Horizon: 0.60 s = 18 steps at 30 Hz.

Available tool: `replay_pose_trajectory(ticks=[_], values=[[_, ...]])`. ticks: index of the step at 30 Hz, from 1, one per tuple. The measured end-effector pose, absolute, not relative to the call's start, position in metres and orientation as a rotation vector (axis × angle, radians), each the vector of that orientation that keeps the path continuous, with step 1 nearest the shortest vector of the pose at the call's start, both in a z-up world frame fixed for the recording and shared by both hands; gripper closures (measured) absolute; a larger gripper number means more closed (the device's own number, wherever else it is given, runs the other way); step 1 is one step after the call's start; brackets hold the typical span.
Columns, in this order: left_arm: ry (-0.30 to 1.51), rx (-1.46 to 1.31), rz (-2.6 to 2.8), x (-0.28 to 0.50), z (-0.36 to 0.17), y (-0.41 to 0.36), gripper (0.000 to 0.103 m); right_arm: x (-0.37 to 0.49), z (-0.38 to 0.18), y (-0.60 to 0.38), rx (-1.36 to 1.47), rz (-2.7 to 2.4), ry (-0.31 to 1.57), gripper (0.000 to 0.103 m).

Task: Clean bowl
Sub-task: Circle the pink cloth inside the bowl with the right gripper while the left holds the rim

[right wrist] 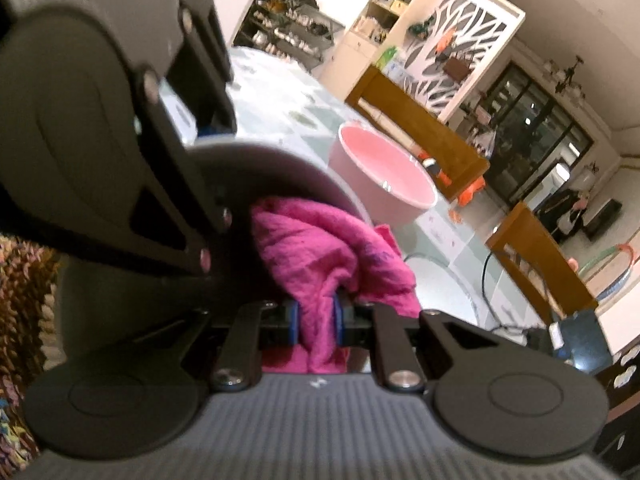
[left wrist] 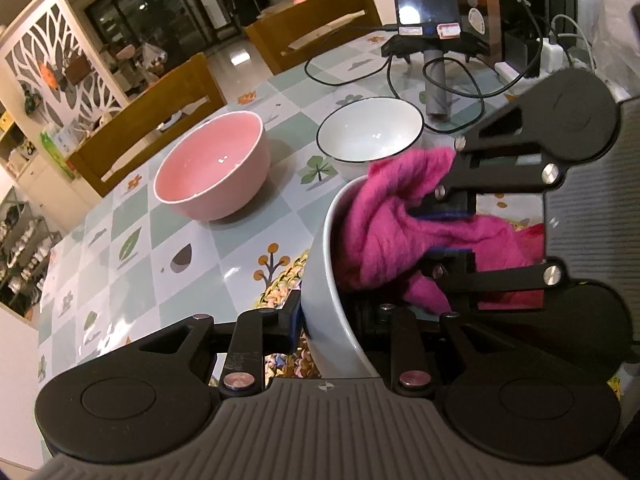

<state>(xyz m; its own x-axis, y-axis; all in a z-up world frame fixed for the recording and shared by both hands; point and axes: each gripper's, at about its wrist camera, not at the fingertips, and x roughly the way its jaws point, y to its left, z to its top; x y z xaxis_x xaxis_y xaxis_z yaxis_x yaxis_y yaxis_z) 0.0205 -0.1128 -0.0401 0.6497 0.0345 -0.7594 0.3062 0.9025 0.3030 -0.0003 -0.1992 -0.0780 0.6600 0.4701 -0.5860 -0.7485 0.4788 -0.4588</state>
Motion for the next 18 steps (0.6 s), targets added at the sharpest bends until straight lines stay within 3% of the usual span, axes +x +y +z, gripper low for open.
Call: replay_pose_trajectory(ticks=[18], values=[[0.856,0.359,-0.113,0.026,-0.036,-0.114,0.073,0.01,-0.096,-0.213,-0.569,0.749,0.672,0.087]])
